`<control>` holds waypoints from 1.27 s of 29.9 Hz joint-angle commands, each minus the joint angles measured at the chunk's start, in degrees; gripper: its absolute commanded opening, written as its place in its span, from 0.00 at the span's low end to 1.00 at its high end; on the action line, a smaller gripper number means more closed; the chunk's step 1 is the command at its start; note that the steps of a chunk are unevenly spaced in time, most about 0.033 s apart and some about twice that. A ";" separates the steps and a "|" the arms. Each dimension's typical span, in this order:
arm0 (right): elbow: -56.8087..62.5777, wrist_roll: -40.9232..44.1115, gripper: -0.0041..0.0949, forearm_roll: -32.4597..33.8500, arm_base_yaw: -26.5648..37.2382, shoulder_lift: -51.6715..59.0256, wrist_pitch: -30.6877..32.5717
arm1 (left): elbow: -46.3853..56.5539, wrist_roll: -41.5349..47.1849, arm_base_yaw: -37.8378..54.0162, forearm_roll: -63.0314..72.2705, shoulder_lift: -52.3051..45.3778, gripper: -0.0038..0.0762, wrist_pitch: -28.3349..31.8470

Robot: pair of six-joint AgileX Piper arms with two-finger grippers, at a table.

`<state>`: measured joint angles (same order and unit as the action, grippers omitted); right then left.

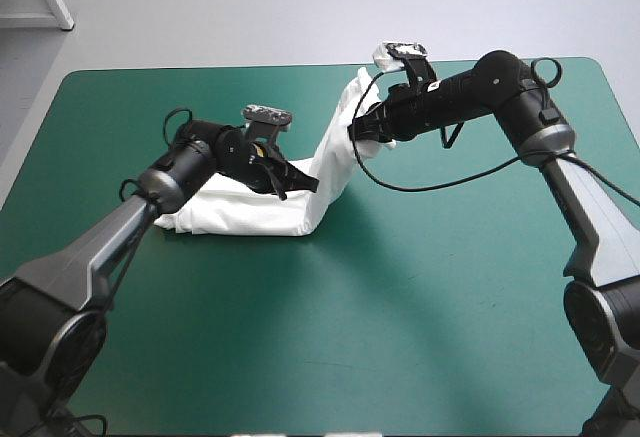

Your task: Fold the cloth

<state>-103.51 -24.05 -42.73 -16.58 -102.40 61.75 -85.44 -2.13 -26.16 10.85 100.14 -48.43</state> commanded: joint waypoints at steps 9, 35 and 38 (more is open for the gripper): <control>-5.97 -1.51 0.03 -6.83 -6.09 -0.55 -7.03 | 8.94 9.60 0.13 -21.30 -25.96 0.04 -16.82; -52.08 18.32 0.79 7.86 -18.51 -29.60 6.56 | 25.70 15.97 0.13 -28.47 -46.80 0.04 -23.45; -53.45 24.05 0.73 13.30 -16.20 -29.57 10.00 | 25.70 15.97 0.13 -28.35 -46.80 0.04 -23.24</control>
<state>-154.47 -4.54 -32.41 -34.78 -136.55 70.05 -58.47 13.06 -26.10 -16.60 54.02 -71.67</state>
